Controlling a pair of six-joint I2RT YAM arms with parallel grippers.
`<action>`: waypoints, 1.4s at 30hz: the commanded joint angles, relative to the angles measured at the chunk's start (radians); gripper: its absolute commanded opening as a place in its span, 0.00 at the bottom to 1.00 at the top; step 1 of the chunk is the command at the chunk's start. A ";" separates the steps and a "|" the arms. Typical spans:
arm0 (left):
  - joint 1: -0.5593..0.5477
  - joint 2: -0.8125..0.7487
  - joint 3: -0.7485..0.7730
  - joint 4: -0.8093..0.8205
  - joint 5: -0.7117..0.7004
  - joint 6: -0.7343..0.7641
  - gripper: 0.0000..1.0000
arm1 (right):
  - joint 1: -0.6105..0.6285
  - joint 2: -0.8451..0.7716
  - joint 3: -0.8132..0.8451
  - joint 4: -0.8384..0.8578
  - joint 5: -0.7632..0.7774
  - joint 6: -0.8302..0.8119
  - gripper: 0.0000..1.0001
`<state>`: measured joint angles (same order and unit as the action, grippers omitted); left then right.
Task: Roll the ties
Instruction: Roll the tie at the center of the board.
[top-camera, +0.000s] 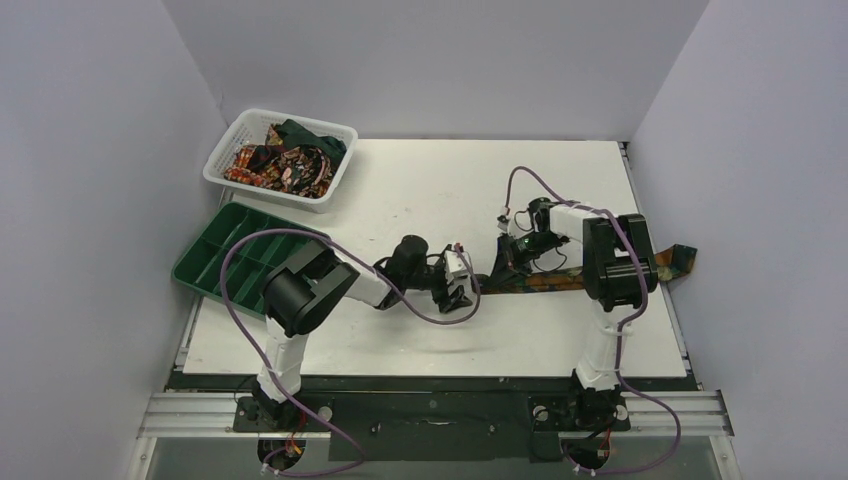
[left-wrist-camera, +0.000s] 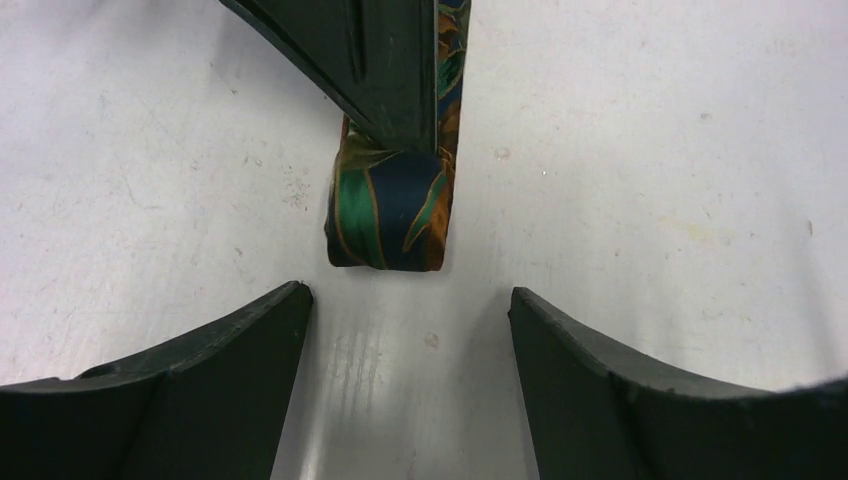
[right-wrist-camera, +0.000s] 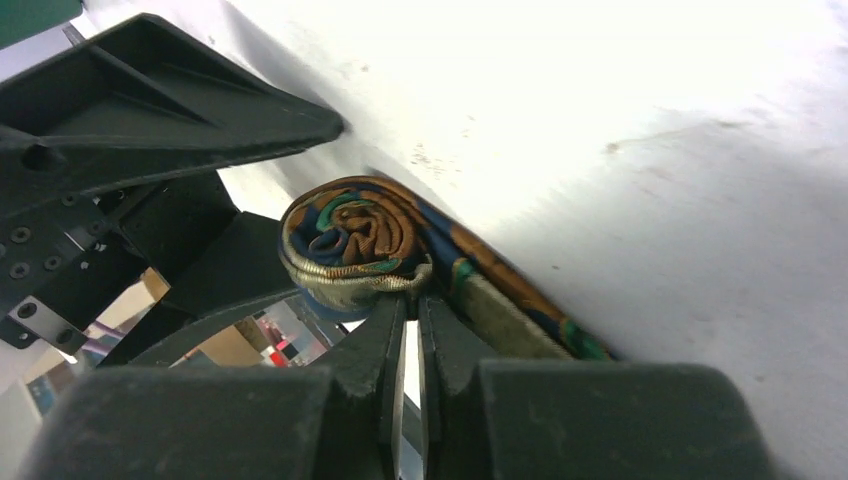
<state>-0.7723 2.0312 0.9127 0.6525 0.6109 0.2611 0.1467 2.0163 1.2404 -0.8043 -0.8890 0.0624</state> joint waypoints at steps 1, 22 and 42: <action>0.011 0.063 -0.019 0.204 0.055 -0.074 0.72 | -0.013 0.072 0.010 0.040 0.143 -0.077 0.00; -0.013 0.090 -0.008 0.151 0.051 -0.065 0.27 | 0.046 0.036 0.042 -0.026 0.087 -0.097 0.08; -0.048 0.059 0.102 -0.314 -0.128 -0.065 0.25 | 0.078 -0.042 0.011 0.060 0.087 0.012 0.16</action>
<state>-0.8165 2.0666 1.0183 0.5495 0.5392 0.1940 0.2298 1.9240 1.2484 -0.7532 -0.8581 0.1181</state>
